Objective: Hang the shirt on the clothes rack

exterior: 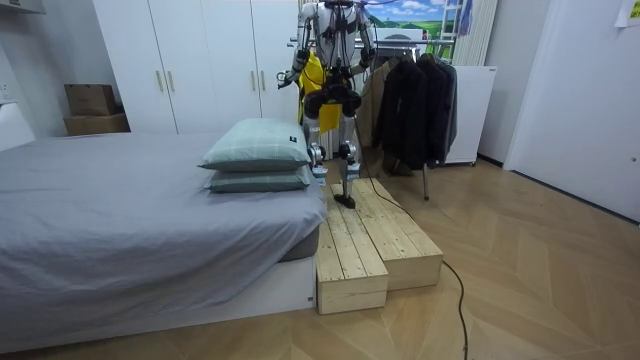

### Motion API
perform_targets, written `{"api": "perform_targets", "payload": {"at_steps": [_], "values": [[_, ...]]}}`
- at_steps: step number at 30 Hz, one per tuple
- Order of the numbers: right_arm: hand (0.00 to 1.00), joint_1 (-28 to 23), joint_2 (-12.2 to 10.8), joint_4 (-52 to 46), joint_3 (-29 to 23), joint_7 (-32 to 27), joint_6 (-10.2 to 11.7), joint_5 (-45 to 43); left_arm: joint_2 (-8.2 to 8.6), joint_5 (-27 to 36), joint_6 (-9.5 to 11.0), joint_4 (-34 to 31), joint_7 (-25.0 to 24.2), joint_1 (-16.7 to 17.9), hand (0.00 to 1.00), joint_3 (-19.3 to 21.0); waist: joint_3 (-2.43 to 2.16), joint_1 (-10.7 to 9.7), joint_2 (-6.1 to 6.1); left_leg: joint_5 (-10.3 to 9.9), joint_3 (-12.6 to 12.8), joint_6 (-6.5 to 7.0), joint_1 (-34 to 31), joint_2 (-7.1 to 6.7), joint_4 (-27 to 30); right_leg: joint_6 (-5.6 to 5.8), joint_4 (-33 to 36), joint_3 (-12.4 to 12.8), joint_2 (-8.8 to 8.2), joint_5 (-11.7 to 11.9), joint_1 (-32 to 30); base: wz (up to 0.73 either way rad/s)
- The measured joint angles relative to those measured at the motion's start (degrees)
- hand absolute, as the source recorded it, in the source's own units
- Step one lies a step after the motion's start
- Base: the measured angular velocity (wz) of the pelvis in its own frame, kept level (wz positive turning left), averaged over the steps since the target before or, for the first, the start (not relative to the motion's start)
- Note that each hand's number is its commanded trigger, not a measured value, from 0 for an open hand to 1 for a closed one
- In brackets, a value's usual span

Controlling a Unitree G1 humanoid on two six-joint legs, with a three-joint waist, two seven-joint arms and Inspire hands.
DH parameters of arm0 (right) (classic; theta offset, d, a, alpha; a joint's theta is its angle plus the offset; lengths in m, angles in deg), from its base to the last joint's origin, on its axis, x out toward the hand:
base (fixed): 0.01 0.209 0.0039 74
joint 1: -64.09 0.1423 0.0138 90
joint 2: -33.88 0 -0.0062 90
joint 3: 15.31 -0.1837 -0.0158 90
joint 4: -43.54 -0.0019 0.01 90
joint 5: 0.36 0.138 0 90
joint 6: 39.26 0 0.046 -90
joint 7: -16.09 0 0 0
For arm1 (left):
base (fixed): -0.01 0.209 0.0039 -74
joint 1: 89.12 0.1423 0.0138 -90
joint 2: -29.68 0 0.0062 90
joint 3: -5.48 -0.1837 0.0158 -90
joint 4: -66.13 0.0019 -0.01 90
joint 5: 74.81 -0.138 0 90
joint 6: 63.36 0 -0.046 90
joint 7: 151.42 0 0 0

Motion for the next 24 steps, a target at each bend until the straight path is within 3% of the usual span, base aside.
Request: {"api": "perform_targets", "payload": {"at_steps": [5,6,7,8,11,13,15,24], "values": [[1.00,0.0,0.0,0.0,0.0,-0.3,0.0,0.0,0.06,0.0,0.0,0.0,-0.2,0.0,0.00,0.0,0.01,0.0,0.01,0.0,0.0,0.00,0.0,0.00,0.0,0.01,0.0,0.0,0.01,0.0,0.0,0.00],[0.56,0.0,0.0,0.0,0.0,-0.4,0.0,0.0,0.13,0.0,0.0,0.0,-0.3,0.0,0.00,0.0,0.01,0.0,0.01,0.0,0.0,0.00,0.0,0.00,0.0,0.01,0.0,0.0,0.00,0.0,0.0,0.00],[0.23,0.0,0.0,0.0,0.0,-0.4,0.0,-0.1,0.12,0.0,0.0,0.0,-0.6,0.0,0.00,0.0,0.01,0.1,0.01,0.0,0.0,0.00,0.0,0.00,0.0,0.01,0.0,0.0,0.00,0.0,0.0,0.00],[0.00,0.0,0.0,0.0,0.0,-0.4,0.0,-0.1,0.12,0.0,0.0,0.0,-0.7,0.0,0.00,0.0,0.01,0.1,0.01,0.0,0.0,0.00,0.0,0.00,0.0,0.01,0.0,0.0,0.00,0.0,0.0,0.00],[0.00,0.0,0.0,0.4,0.0,-0.4,-0.8,0.0,0.12,0.0,0.0,0.0,-0.8,0.0,0.00,0.0,0.01,0.1,0.00,0.0,0.0,0.00,0.0,0.00,0.0,0.00,0.0,0.0,0.00,0.0,0.0,0.00],[0.00,0.1,0.0,2.5,-0.1,0.0,-3.7,1.0,0.19,0.0,0.0,0.0,-0.8,0.0,0.00,0.0,0.03,0.2,-0.04,0.0,0.0,0.00,0.0,0.00,-0.1,0.00,0.0,0.0,0.00,0.0,0.0,0.00],[0.00,0.1,0.0,2.8,-0.5,0.2,-5.2,2.1,0.17,0.0,0.0,0.0,-0.7,0.0,0.00,0.1,0.08,0.5,-0.01,0.0,0.0,0.00,0.0,0.00,-0.1,0.01,-0.1,0.0,0.00,0.0,0.0,0.00],[0.00,0.4,0.0,2.8,-0.7,0.0,-5.9,2.5,0.24,0.0,0.0,0.0,-0.7,-0.1,0.00,0.1,0.09,1.2,-0.13,0.0,-0.1,-0.01,-0.1,0.02,-0.2,-0.10,-1.1,-2.0,-0.35,0.0,0.3,0.01]]}}
